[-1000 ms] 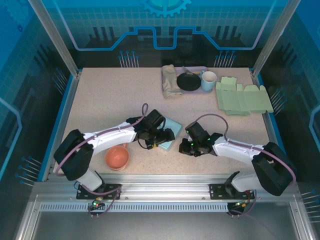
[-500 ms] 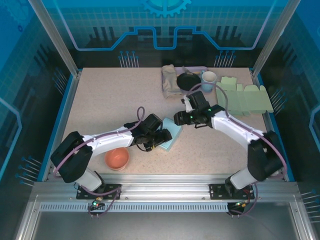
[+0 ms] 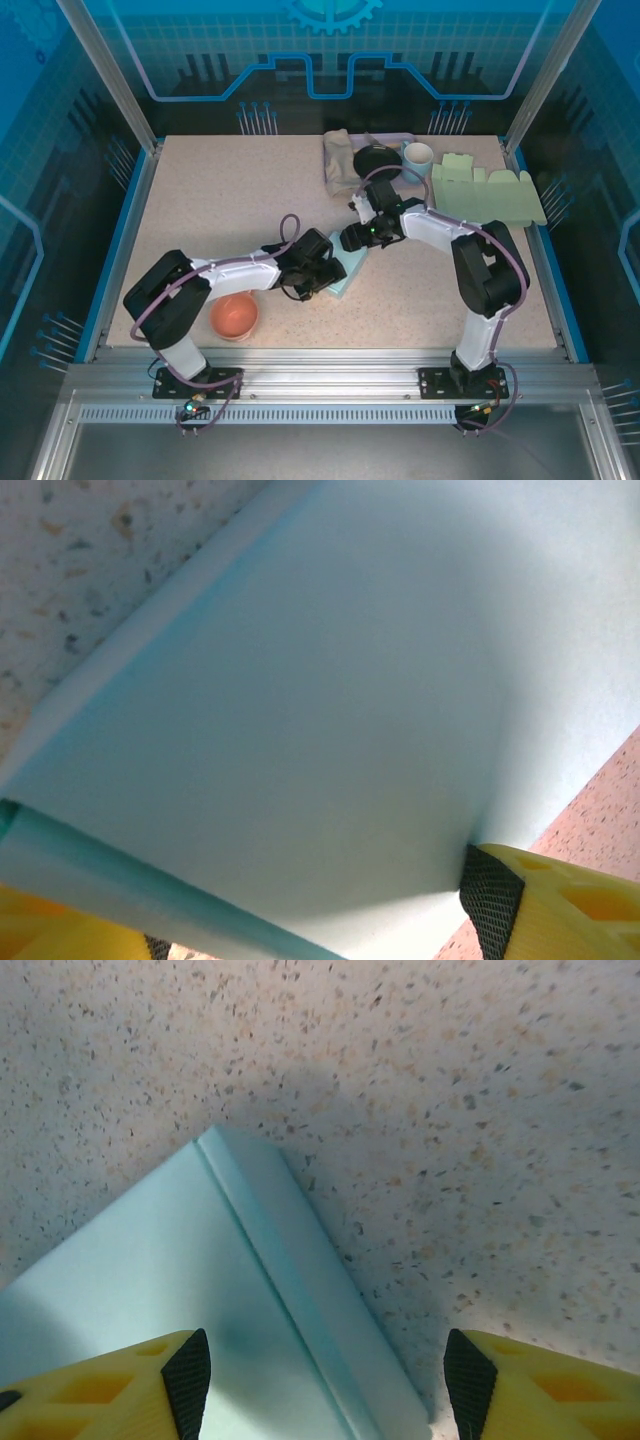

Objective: Fold the paper box

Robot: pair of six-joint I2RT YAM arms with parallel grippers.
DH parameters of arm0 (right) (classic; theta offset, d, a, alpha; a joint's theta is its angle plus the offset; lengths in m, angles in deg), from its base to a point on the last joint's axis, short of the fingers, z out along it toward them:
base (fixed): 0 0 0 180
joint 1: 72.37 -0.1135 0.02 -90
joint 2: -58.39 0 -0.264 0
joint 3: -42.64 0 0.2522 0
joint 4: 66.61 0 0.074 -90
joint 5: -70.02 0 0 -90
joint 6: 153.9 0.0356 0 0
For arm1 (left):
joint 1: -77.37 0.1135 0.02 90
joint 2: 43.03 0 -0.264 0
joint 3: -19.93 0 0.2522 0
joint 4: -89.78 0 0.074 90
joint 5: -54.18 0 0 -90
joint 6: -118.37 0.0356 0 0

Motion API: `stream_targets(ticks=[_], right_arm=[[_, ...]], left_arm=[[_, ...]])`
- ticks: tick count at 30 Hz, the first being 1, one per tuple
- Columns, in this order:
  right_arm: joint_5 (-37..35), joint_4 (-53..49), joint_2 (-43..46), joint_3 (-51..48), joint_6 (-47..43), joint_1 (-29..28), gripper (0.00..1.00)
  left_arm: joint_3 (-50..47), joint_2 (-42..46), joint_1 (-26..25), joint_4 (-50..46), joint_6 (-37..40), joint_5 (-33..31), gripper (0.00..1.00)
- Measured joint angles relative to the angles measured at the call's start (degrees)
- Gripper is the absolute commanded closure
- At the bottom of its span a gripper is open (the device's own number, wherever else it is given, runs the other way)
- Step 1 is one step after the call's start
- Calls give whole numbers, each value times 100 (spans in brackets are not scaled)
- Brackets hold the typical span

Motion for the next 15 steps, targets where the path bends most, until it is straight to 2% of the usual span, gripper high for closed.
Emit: stream_targets(ticks=[2,6,11,15], right_arm=[[168,50,-79,-2,-4,7,38],[289,236,-111,-13,-33,107,50],[358,369,-109,-26,35,212,51],[525,398,-94,2,317,155,51]], left_arm=[[133,-107,55,-7,31,-13,29],[382,-258,186,-173,149,-17,38],[761,-415,564,-551,509,-79,41],[1069,-505,1088,-824,1032,-195,40]])
